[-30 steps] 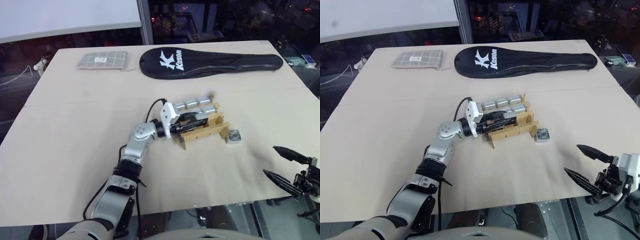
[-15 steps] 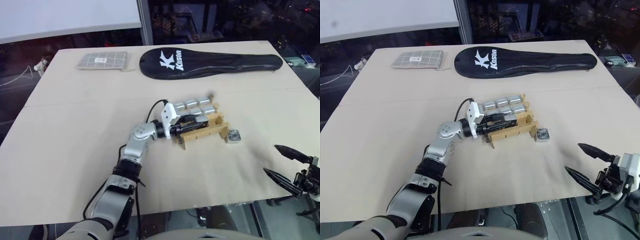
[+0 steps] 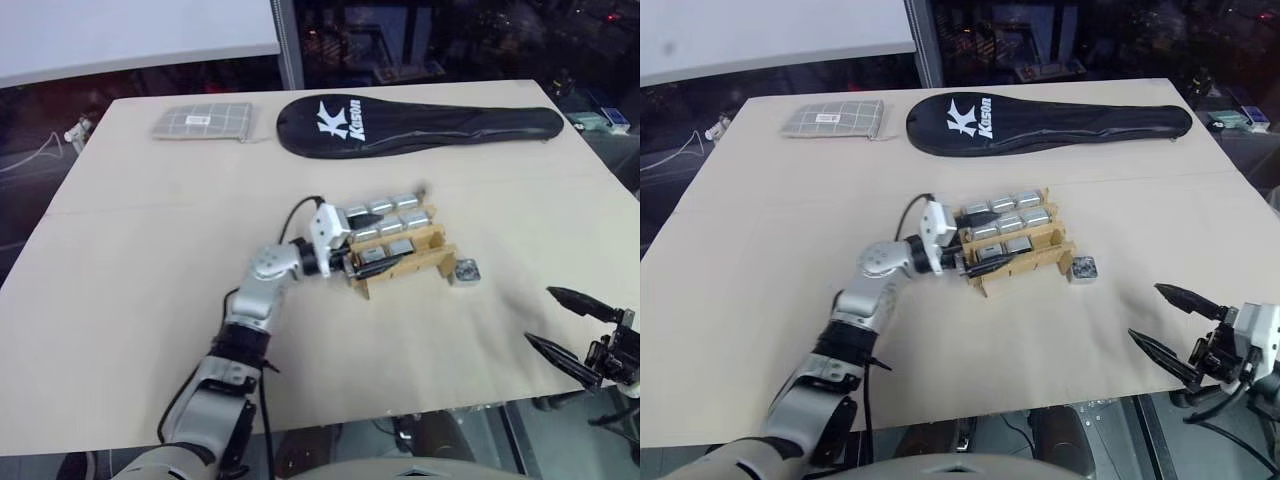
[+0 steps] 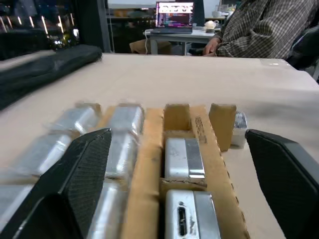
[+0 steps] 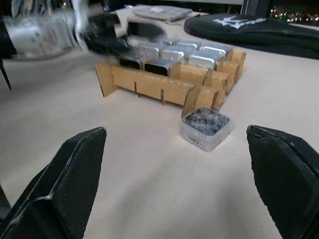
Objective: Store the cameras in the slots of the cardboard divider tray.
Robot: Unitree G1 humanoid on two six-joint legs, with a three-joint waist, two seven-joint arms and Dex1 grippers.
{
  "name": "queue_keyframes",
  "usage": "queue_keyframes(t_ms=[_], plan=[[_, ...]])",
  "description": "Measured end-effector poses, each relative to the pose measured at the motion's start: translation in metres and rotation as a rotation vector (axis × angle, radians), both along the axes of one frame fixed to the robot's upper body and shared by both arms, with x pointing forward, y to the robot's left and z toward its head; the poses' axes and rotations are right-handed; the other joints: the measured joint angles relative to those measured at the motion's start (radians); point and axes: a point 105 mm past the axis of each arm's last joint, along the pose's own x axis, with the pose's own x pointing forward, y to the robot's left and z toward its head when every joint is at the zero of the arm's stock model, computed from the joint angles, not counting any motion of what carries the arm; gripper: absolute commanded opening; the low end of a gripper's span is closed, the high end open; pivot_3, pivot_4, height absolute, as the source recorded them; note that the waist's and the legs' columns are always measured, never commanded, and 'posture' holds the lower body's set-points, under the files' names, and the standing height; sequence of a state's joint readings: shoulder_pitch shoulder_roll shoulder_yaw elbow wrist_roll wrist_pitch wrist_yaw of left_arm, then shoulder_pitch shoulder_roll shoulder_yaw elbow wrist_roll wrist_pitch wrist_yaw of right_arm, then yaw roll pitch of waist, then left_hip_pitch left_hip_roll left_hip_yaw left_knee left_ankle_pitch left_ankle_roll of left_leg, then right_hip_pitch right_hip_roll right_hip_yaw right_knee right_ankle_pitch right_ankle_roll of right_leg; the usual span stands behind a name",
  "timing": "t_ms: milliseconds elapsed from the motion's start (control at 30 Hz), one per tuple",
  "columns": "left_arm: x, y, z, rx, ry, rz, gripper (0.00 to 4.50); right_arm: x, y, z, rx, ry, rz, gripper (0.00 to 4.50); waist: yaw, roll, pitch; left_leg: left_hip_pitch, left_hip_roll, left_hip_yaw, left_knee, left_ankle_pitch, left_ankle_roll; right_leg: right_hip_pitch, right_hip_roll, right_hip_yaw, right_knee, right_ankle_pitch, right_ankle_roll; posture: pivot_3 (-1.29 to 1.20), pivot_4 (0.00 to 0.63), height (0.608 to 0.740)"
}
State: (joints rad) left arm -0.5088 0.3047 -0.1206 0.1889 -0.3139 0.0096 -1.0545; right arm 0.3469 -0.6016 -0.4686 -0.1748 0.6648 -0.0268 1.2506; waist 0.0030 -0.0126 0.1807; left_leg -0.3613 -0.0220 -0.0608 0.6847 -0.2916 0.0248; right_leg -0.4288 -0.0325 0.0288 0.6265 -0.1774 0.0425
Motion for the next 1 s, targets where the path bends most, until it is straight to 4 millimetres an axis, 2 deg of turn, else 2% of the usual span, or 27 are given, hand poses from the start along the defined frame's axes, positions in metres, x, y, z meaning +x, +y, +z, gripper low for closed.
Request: queue_keyframes(t_ms=[33,67,133,233,267,333,433,467,600,767,1000], plan=[[-0.007,0.008,0.015,0.001,-0.020,-0.016,4.47,0.004,0.002,0.000,-0.012,-0.002,-0.001,4.50,-0.002,0.000,0.000,0.000,0.000,0.000,0.000,0.000,0.000,0.000,0.000,0.000,0.000,0.000,0.000,0.00,0.150,0.740],[-0.009,0.011,0.019,0.004,-0.023,-0.022,4.47,0.006,0.004,-0.001,-0.015,-0.002,-0.001,4.50,-0.003,0.000,0.000,0.000,0.000,0.000,0.000,0.000,0.000,0.000,0.000,0.000,0.000,0.000,0.000,0.00,0.150,0.740],[-0.025,0.029,0.031,0.027,0.008,-0.048,4.47,0.016,0.011,-0.003,-0.039,-0.001,-0.005,4.50,-0.016,0.001,0.000,0.001,0.001,-0.002,-0.001,0.000,0.000,0.000,0.000,0.001,0.001,0.000,0.000,0.00,0.150,0.740],[-0.053,0.067,0.025,0.171,0.109,-0.060,4.47,0.032,0.030,-0.015,-0.065,0.002,-0.038,4.50,-0.032,0.000,0.000,0.001,0.005,-0.001,-0.003,0.000,0.000,-0.002,0.003,0.002,0.000,-0.002,-0.003,0.00,0.150,0.740],[-0.060,0.079,0.022,0.207,0.151,-0.051,4.47,0.035,0.037,-0.024,-0.077,0.032,-0.046,4.50,-0.033,0.001,0.001,0.001,0.005,-0.001,-0.003,0.000,0.000,-0.003,0.003,0.002,0.001,-0.003,-0.004,0.00,0.150,0.740],[-0.074,0.094,0.022,0.244,0.200,-0.050,4.47,0.041,0.052,-0.038,-0.096,0.065,-0.073,4.50,-0.024,0.001,0.001,0.000,0.005,0.000,-0.003,0.000,0.000,-0.004,0.003,0.001,0.001,-0.003,-0.005,0.00,0.150,0.740],[-0.092,0.109,0.028,0.275,0.226,-0.041,4.47,0.052,0.071,-0.047,-0.088,0.070,-0.158,4.50,-0.013,0.001,0.001,-0.001,0.004,-0.001,-0.003,0.000,0.000,-0.004,0.001,0.002,0.000,-0.003,-0.005,0.00,0.150,0.740],[-0.098,0.112,0.034,0.278,0.215,-0.037,4.47,0.056,0.078,-0.051,-0.076,0.075,-0.210,4.50,-0.011,0.001,0.001,-0.001,0.004,-0.001,-0.003,0.000,0.000,-0.004,0.001,0.001,0.000,-0.003,-0.005,0.00,0.150,0.740],[-0.109,0.113,0.048,0.276,0.181,-0.046,4.47,0.064,0.084,-0.056,-0.099,0.074,-0.358,4.50,-0.015,0.001,0.001,0.000,0.003,0.000,-0.003,0.000,0.000,-0.004,0.000,0.002,0.000,-0.003,-0.005,0.00,0.150,0.740],[-0.113,0.112,0.051,0.286,0.173,-0.043,4.47,0.071,0.084,-0.054,-0.067,0.047,-0.509,4.50,-0.019,0.000,0.001,0.000,0.004,0.000,-0.003,0.000,-0.001,-0.004,0.002,0.002,0.000,-0.003,-0.005,0.00,0.150,0.740],[-0.113,0.109,0.053,0.284,0.174,-0.041,4.47,0.081,0.085,-0.049,-0.086,0.025,-0.477,4.50,-0.021,0.000,0.001,0.000,0.004,0.001,-0.003,0.000,0.000,-0.004,0.001,0.003,0.000,-0.003,-0.005,0.00,0.150,0.740]])
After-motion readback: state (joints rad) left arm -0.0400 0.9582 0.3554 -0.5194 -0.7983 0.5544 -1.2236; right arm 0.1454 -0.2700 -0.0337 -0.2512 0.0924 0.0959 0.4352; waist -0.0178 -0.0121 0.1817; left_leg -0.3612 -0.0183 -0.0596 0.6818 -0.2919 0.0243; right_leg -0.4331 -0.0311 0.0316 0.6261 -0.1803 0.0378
